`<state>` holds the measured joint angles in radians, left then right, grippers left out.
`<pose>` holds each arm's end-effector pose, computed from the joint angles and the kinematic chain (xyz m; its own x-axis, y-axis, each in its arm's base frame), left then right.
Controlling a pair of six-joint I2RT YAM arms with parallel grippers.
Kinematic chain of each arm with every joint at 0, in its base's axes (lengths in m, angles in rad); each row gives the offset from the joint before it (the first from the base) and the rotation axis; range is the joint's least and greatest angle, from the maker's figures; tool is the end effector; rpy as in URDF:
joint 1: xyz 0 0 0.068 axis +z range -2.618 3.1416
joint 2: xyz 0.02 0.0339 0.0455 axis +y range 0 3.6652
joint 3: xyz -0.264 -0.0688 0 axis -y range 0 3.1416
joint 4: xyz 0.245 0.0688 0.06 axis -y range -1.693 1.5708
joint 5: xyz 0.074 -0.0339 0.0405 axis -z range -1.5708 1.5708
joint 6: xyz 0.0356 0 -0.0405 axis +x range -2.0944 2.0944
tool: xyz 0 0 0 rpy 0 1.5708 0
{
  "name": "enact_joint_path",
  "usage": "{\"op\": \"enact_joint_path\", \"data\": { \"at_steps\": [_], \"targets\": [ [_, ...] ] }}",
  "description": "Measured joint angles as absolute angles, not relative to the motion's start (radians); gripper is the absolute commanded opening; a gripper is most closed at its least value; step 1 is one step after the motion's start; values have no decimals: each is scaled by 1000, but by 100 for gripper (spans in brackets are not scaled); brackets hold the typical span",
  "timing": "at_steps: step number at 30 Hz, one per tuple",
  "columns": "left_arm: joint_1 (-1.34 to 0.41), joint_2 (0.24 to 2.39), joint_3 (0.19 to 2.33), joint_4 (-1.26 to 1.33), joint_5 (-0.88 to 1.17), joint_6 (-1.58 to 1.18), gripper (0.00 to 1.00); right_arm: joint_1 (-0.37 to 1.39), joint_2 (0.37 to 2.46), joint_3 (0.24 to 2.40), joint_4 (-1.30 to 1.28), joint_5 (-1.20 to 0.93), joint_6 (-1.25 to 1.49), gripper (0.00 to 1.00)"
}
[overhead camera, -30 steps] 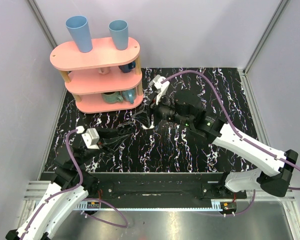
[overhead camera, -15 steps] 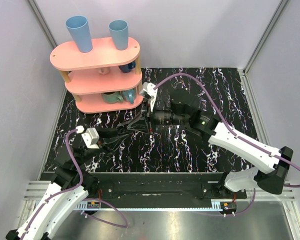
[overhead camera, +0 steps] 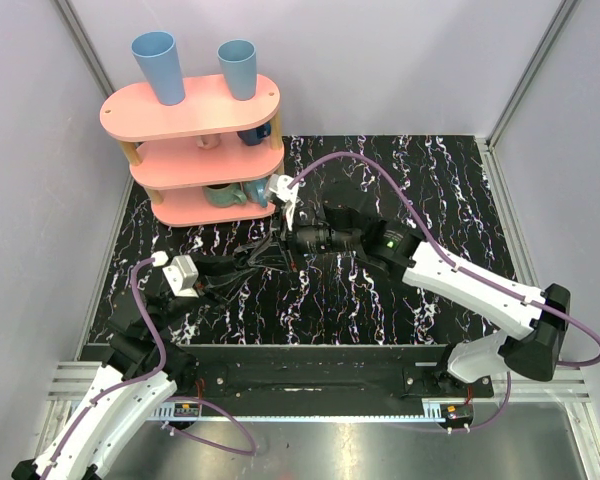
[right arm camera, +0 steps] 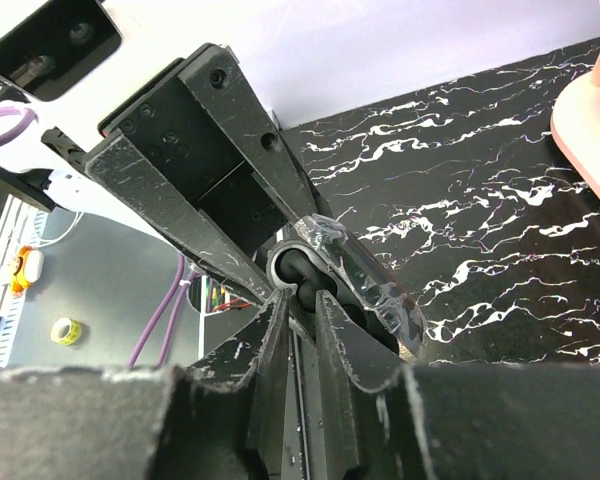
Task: Insert the wireless bluetooth earbuds into the charging case
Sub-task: Adjust the left earbud in the left side groove of the charging case.
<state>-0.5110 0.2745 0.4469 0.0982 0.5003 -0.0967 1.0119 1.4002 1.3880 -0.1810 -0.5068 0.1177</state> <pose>0.0774 -0.0630 0.3143 0.1517 -0.1822 -0.9715 0.8509 0.5242 0.0346 0.1572 0.2839 0.4105 -0.2178 -0.1546 -0.9637 -0.9750 0.0784 0.2078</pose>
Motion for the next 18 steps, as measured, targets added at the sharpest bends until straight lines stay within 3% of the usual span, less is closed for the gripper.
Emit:
{"op": "enact_joint_path", "data": {
  "at_steps": [7, 18],
  "targets": [
    [-505, 274, 447, 97, 496, -97, 1, 1012, 1422, 1399, -181, -490, 104, 14],
    [-502, 274, 447, 97, 495, -97, 1, 1012, 1440, 1432, -215, -498, 75, 12]
  ]
}}
